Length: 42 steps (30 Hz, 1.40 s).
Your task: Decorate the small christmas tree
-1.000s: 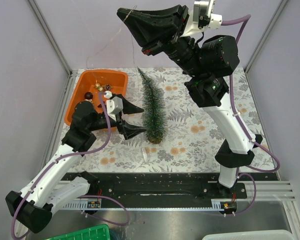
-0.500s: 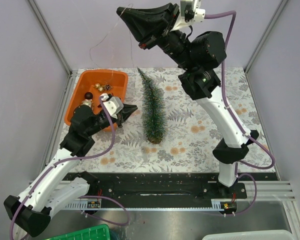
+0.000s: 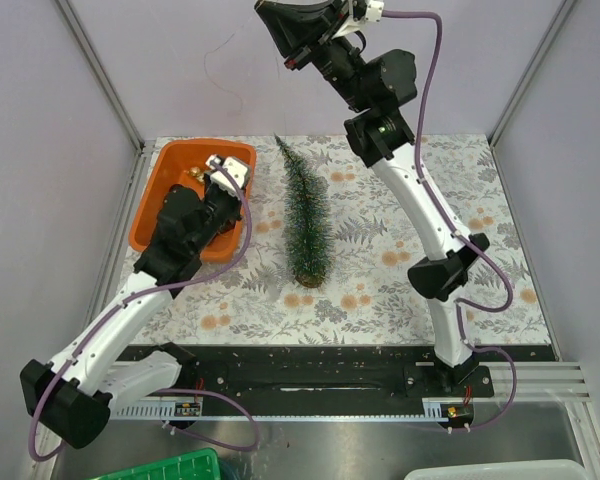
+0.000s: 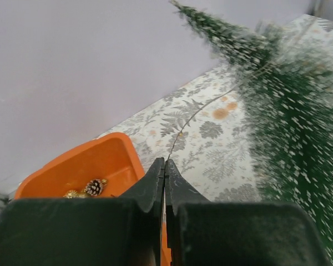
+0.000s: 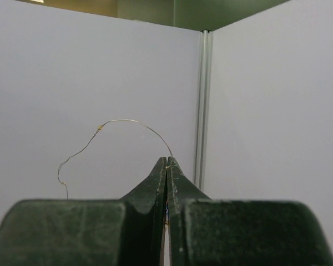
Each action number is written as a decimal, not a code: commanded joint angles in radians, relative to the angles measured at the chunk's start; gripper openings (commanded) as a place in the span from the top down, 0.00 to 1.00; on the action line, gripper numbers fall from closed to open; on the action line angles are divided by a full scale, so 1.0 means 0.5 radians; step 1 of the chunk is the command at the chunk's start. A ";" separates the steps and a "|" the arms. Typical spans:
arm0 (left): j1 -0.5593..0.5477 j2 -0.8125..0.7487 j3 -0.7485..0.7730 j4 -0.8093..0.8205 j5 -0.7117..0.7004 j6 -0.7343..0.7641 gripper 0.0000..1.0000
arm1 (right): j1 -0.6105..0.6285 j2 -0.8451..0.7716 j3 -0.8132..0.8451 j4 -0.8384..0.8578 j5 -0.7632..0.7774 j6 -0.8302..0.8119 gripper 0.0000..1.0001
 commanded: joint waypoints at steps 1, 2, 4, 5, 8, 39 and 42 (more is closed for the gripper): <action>0.025 0.099 0.185 0.124 -0.257 0.037 0.98 | -0.096 0.138 0.140 0.254 -0.030 0.178 1.00; 0.028 0.123 0.203 0.115 -0.239 0.040 0.97 | -0.114 0.178 0.174 0.276 -0.030 0.203 1.00; 0.028 0.163 0.215 0.136 -0.230 0.028 0.96 | -0.154 0.239 0.193 0.331 -0.018 0.276 1.00; 0.034 0.188 0.222 0.148 -0.229 0.019 0.95 | -0.182 0.273 0.193 0.362 -0.012 0.307 1.00; 0.046 0.246 0.255 0.154 -0.278 -0.015 0.94 | -0.231 0.353 0.217 0.475 0.010 0.393 1.00; 0.344 0.246 0.200 -0.245 0.476 -0.614 0.48 | -0.332 0.893 0.497 0.914 0.485 0.611 1.00; 0.344 0.371 0.255 -0.134 0.623 -0.421 0.30 | -0.329 0.813 0.390 0.960 0.418 0.678 1.00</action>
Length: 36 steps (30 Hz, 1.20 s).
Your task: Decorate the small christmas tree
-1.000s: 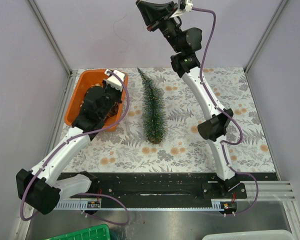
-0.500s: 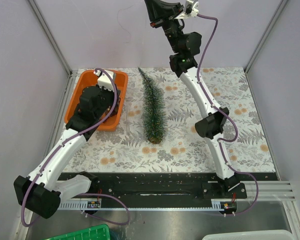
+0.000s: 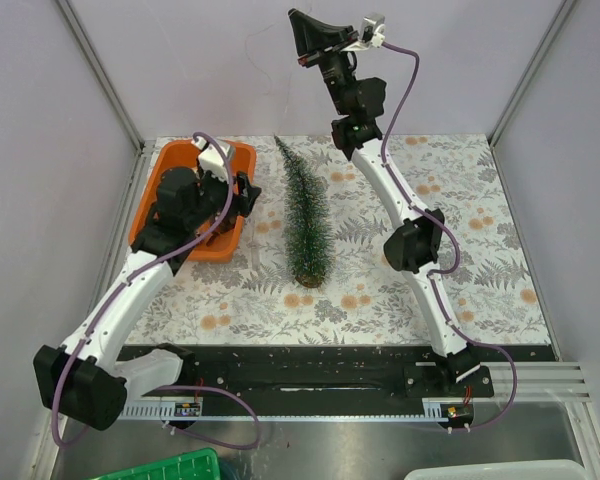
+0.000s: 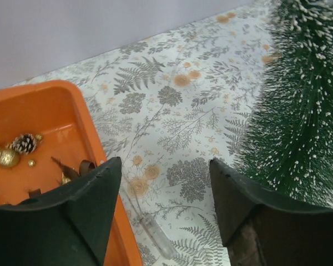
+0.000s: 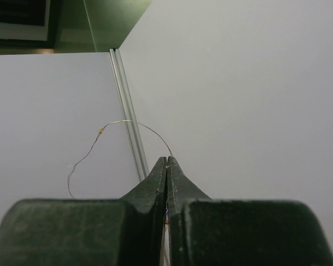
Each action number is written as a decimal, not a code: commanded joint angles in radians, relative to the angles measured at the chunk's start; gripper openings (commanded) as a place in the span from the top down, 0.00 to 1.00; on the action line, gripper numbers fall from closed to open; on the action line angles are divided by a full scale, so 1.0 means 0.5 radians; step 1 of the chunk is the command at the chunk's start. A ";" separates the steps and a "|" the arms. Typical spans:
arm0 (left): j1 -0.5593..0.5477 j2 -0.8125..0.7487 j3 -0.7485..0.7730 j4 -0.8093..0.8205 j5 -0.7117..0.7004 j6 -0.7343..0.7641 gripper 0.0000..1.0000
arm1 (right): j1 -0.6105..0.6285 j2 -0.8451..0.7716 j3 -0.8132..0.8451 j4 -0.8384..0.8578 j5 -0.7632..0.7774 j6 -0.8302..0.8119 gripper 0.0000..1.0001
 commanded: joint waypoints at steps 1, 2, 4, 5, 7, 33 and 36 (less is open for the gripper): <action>0.008 0.173 0.071 0.334 0.341 0.231 0.28 | 0.002 -0.133 -0.039 0.218 -0.068 0.173 1.00; 0.017 0.216 0.101 0.377 0.387 0.231 0.27 | 0.005 -0.154 -0.058 0.222 -0.090 0.186 1.00; 0.027 0.311 0.138 0.500 0.458 0.197 0.25 | 0.011 -0.167 -0.070 0.225 -0.136 0.198 1.00; 0.030 0.332 0.138 0.570 0.482 0.167 0.25 | 0.014 -0.176 -0.064 0.225 -0.142 0.204 1.00; 0.042 0.391 0.151 0.708 0.568 0.123 0.25 | 0.020 -0.182 -0.067 0.222 -0.166 0.207 1.00; 0.174 0.870 0.755 0.684 1.299 0.160 1.00 | 0.020 -0.302 -0.193 0.249 -0.302 0.308 1.00; 0.220 0.821 0.703 0.755 1.237 0.105 1.00 | 0.020 -0.299 -0.190 0.252 -0.299 0.311 1.00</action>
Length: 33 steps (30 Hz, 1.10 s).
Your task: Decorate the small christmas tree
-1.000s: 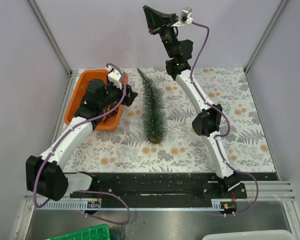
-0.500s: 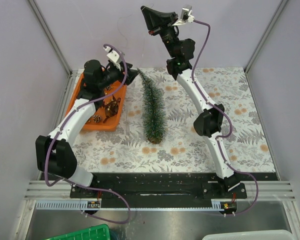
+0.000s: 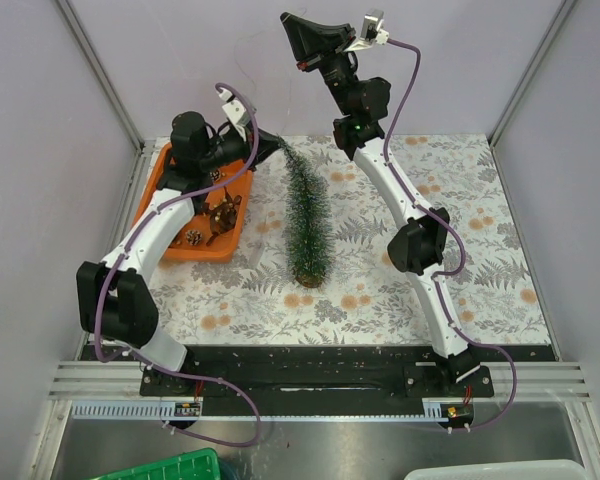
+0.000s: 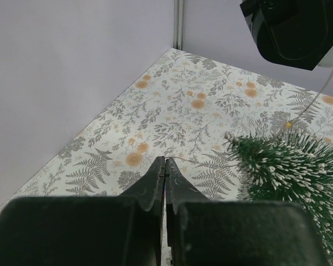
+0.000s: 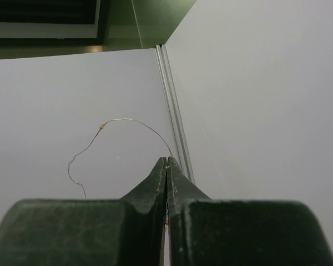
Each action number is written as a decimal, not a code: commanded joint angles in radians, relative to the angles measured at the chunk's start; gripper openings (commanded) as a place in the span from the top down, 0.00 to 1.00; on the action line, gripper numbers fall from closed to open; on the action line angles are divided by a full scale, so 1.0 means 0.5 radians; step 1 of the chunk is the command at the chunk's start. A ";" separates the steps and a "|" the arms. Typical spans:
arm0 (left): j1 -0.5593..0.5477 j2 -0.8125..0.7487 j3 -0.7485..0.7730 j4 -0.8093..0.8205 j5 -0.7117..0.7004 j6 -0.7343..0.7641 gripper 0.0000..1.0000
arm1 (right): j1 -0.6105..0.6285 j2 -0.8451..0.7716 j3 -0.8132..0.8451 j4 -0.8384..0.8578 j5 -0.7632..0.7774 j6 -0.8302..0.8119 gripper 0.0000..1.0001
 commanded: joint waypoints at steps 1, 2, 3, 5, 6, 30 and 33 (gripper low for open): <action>0.072 -0.131 -0.058 0.167 -0.025 -0.095 1.00 | 0.013 -0.161 0.023 0.062 -0.028 0.017 1.00; 0.090 -0.155 -0.079 0.200 -0.047 -0.111 1.00 | 0.016 -0.161 0.033 0.062 -0.034 0.026 1.00; 0.109 -0.189 -0.101 0.225 -0.071 -0.130 1.00 | 0.016 -0.161 0.036 0.062 -0.038 0.032 1.00; 0.146 -0.241 -0.137 0.271 -0.108 -0.169 1.00 | 0.022 -0.177 0.027 0.059 -0.059 0.045 1.00; 0.164 -0.275 -0.150 0.277 -0.115 -0.185 1.00 | 0.028 -0.183 0.017 0.059 -0.062 0.045 1.00; 0.121 -0.168 -0.166 0.155 0.281 0.315 0.39 | 0.224 -0.235 0.060 -0.113 -0.148 -0.176 1.00; 0.106 -0.131 -0.131 0.146 0.330 0.379 0.38 | 0.227 -0.214 0.100 -0.162 -0.142 -0.207 1.00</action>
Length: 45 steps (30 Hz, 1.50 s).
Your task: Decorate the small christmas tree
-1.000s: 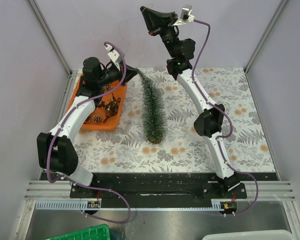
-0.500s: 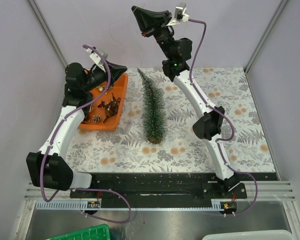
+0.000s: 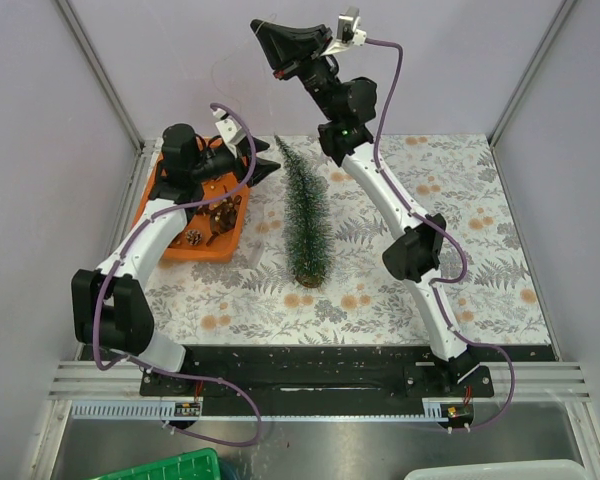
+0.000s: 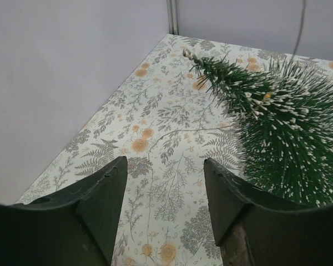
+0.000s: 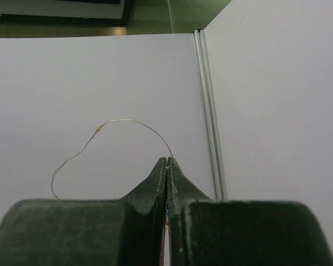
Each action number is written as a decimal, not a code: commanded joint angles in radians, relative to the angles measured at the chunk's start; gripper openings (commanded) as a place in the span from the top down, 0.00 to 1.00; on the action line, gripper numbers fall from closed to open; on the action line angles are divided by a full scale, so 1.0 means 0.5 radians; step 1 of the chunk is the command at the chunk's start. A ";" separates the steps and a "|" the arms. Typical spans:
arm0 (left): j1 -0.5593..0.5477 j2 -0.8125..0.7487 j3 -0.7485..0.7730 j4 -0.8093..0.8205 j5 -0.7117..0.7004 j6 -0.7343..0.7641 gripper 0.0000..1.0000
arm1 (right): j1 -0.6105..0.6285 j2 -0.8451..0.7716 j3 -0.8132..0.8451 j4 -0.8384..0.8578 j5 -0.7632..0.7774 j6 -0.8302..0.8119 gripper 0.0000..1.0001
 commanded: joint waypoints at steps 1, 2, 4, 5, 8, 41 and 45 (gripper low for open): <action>-0.018 0.009 0.135 0.084 0.124 0.161 0.38 | 0.031 -0.093 0.107 -0.035 -0.028 -0.050 1.00; -0.028 0.012 0.135 0.093 0.111 0.161 0.39 | 0.031 -0.084 0.122 -0.035 -0.024 -0.050 1.00; -0.034 0.030 0.135 0.105 0.096 0.161 0.39 | 0.034 -0.059 0.147 -0.044 -0.015 -0.038 1.00; -0.037 0.030 0.132 0.121 0.090 0.158 0.39 | 0.040 -0.053 0.150 -0.047 -0.012 -0.038 1.00; -0.046 0.033 0.129 0.115 0.126 0.185 0.40 | 0.055 -0.029 0.165 -0.056 -0.012 -0.035 1.00; -0.046 -0.010 0.009 0.379 -0.603 -0.085 0.97 | 0.166 -0.013 0.187 -0.133 -0.021 -0.218 1.00; -0.034 0.036 0.061 0.329 -0.769 -0.143 1.00 | 0.138 0.011 0.193 -0.142 0.077 -0.375 1.00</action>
